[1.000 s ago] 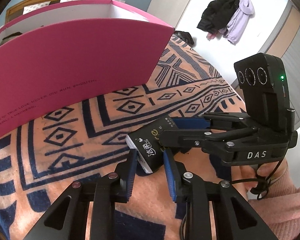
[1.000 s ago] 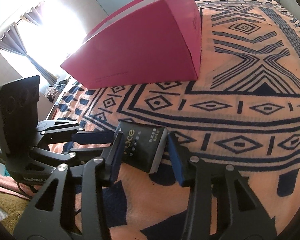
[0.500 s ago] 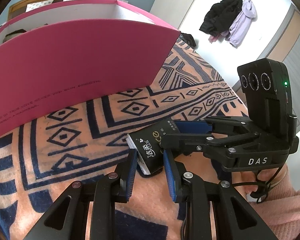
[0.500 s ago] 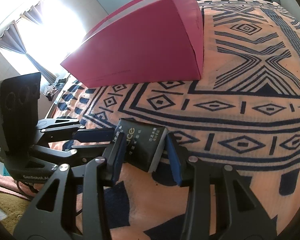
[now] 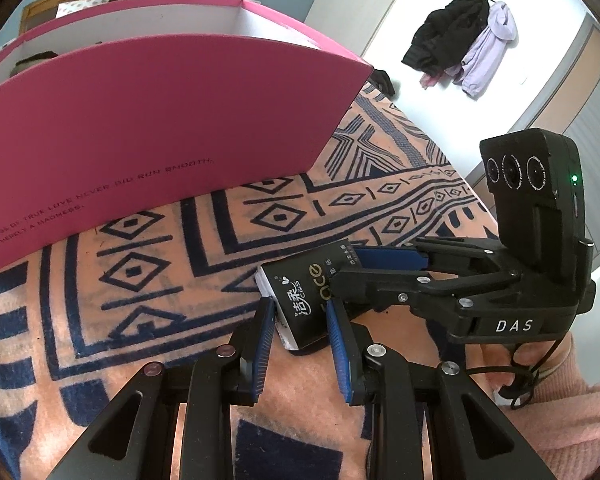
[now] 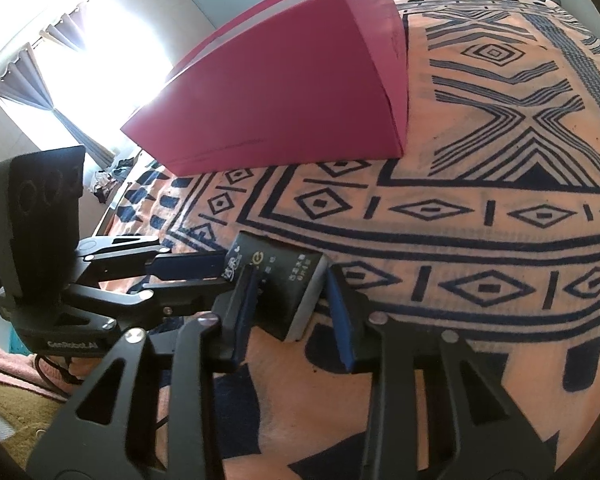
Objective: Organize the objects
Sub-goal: 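Close the right gripper on the black Face card, then lift the black card off the blanket with the right gripper, then carry the black card over the rim of the pink box, then lower the black card into the pink box beside the tissue pack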
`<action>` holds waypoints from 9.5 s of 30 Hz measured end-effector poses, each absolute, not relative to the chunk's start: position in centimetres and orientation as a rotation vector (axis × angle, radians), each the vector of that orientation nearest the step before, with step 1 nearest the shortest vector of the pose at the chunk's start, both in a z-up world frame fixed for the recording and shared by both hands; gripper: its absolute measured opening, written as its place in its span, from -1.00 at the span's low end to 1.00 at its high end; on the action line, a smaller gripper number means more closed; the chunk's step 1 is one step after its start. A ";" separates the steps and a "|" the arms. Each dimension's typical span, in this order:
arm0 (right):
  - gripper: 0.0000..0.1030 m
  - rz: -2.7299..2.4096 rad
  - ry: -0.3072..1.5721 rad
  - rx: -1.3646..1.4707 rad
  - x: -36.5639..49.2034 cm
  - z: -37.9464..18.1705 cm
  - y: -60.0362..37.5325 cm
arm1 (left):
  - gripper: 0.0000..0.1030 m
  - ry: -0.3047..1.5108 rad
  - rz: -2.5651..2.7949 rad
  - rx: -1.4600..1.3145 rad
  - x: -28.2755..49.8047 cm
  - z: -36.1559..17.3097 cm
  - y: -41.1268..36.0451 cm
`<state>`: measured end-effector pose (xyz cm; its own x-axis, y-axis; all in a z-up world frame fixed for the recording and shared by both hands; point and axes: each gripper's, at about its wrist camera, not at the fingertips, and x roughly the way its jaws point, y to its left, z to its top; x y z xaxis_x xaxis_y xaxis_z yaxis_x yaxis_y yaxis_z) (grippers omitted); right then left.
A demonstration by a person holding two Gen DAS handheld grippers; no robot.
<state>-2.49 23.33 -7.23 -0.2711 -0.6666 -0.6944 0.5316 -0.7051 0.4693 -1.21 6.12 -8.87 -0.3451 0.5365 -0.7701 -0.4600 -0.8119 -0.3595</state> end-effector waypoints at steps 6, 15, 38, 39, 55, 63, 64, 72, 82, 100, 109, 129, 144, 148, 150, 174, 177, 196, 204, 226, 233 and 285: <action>-0.26 -2.035 -0.183 1.187 -2.4 -6.8 23.2 | -0.48 -0.115 2.173 -1.270 -1.2 -8.5 6.1; -0.26 -2.050 -0.182 1.126 -2.5 -4.9 22.8 | -0.47 -0.099 2.207 -1.216 -1.4 -6.9 5.6; -0.26 -2.082 -0.170 1.019 -2.5 -1.7 22.3 | -0.47 -0.091 2.260 -1.139 -1.9 -4.6 4.9; -0.26 -2.083 -0.171 1.016 -2.5 -1.6 22.3 | -0.47 -0.090 2.260 -1.137 -2.0 -4.6 4.9; -0.26 -2.097 -0.167 0.980 -2.9 -0.5 22.4 | -0.47 -0.073 2.272 -1.105 -2.1 -3.6 5.0; -0.26 -2.102 -0.158 0.966 -3.0 -0.1 22.4 | -0.47 -0.067 2.280 -1.093 -2.0 -3.1 5.0; -0.26 -2.103 -0.154 0.963 -3.0 0.0 22.4 | -0.47 -0.066 2.280 -1.093 -2.1 -3.1 5.0; -0.26 -2.112 -0.144 0.938 -3.1 0.8 22.4 | -0.47 -0.060 2.285 -1.077 -2.3 -2.5 5.1; -0.26 -2.118 -0.131 0.919 -3.4 1.4 22.3 | -0.47 -0.056 2.290 -1.070 -2.8 -2.1 5.2; -0.26 -2.129 -0.126 0.888 -3.6 2.4 22.6 | -0.47 -0.043 2.302 -1.039 -3.4 -1.1 5.5; -0.26 -2.133 -0.126 0.871 -3.8 2.9 22.6 | -0.47 -0.034 2.314 -1.023 -3.8 -0.5 5.6; -0.26 -2.148 -0.126 0.836 -4.4 3.8 22.8 | -0.47 -0.039 2.332 -0.994 -4.5 0.4 5.7; -0.26 -2.152 -0.120 0.820 -4.7 4.3 22.8 | -0.47 -0.031 2.342 -0.984 -4.9 0.7 5.9; -0.26 -2.154 -0.119 0.814 -4.8 4.5 22.8 | -0.47 -0.036 2.341 -0.983 -5.1 0.8 5.9; -0.26 -2.155 -0.118 0.810 -4.8 4.6 22.8 | -0.47 -0.038 2.343 -0.981 -5.2 0.9 5.9; -0.26 -2.164 -0.117 0.791 -6.0 5.1 22.9 | -0.47 -0.027 2.360 -0.969 -6.5 1.5 6.2; -0.26 -2.165 -0.115 0.791 -6.1 5.2 22.8 | -0.47 -0.026 2.364 -0.968 -6.8 1.6 6.3; -0.26 -2.171 -0.115 0.784 -6.9 5.5 22.9 | -0.46 -0.011 2.378 -0.953 -7.6 2.0 6.6; -0.26 -2.171 -0.112 0.771 -7.1 5.8 22.8 | -0.46 -0.004 2.386 -0.946 -8.0 2.2 6.6; -0.26 -2.174 -0.114 0.782 -7.9 5.5 22.5 | -0.46 0.002 2.392 -0.955 -8.7 2.1 6.6; -0.26 -2.175 -0.112 0.790 -8.0 5.4 22.3 | -0.46 0.005 2.395 -0.958 -8.9 1.9 6.4; -0.25 -2.186 -0.068 0.864 -10.4 3.8 21.3 | -0.46 -0.002 2.389 -1.050 -11.1 -0.3 6.7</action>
